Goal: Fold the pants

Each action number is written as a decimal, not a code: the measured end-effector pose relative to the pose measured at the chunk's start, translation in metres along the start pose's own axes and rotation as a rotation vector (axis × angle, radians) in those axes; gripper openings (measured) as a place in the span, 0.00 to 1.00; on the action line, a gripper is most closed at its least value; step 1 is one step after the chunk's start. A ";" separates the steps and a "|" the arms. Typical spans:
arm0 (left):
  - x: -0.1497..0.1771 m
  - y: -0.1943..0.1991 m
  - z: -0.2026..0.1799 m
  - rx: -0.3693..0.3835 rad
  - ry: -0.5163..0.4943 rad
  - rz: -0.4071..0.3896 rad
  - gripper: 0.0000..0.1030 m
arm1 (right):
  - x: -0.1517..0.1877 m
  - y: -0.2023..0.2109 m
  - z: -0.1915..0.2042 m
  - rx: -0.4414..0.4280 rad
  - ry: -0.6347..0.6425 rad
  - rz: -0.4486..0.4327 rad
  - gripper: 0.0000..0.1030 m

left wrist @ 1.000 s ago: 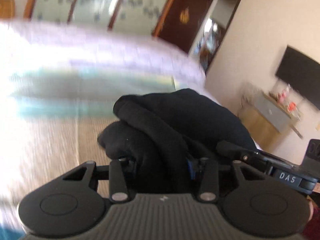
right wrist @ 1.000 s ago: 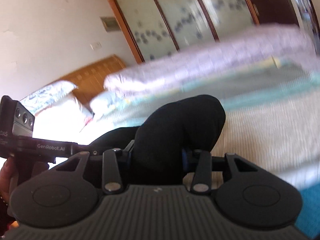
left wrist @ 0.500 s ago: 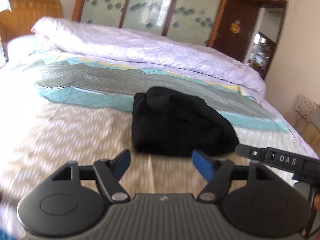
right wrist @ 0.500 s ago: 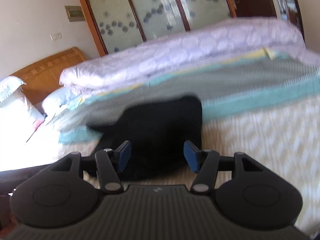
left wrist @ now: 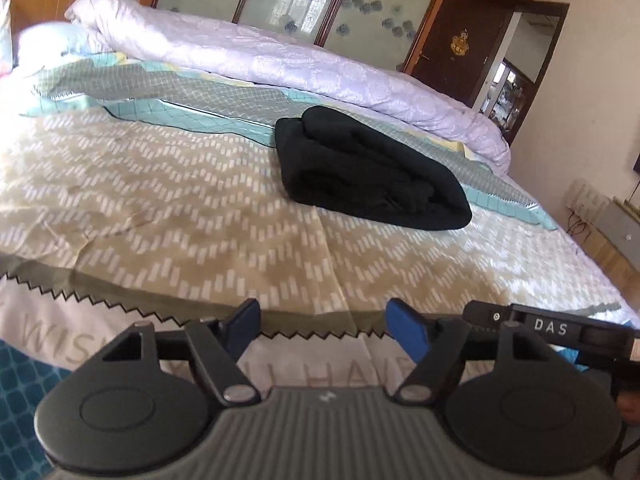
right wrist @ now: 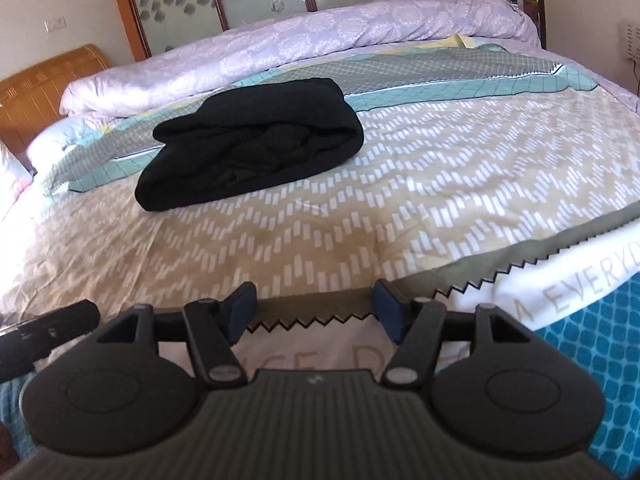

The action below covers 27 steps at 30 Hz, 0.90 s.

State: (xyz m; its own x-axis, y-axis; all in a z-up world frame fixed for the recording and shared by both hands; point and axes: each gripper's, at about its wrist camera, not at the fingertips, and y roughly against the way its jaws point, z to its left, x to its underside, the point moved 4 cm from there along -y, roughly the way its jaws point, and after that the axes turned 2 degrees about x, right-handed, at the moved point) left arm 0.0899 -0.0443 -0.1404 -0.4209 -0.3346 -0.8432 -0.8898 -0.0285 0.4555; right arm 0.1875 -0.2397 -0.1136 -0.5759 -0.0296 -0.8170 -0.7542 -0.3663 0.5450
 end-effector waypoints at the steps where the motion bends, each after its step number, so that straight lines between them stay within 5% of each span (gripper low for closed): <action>1: 0.000 0.001 0.002 0.008 0.009 -0.003 0.69 | -0.001 0.002 0.000 0.012 0.001 -0.002 0.65; 16: 0.000 -0.002 0.004 0.040 0.041 -0.013 0.70 | -0.023 -0.018 -0.020 0.158 -0.099 -0.044 0.65; 27: 0.001 -0.005 0.000 0.024 0.015 -0.005 0.71 | -0.022 -0.023 -0.039 0.173 -0.155 -0.051 0.65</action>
State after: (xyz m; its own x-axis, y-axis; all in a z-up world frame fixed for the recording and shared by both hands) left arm 0.0937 -0.0441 -0.1437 -0.4137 -0.3487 -0.8410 -0.8959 -0.0082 0.4441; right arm 0.2300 -0.2664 -0.1153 -0.5674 0.1327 -0.8127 -0.8185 -0.1987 0.5390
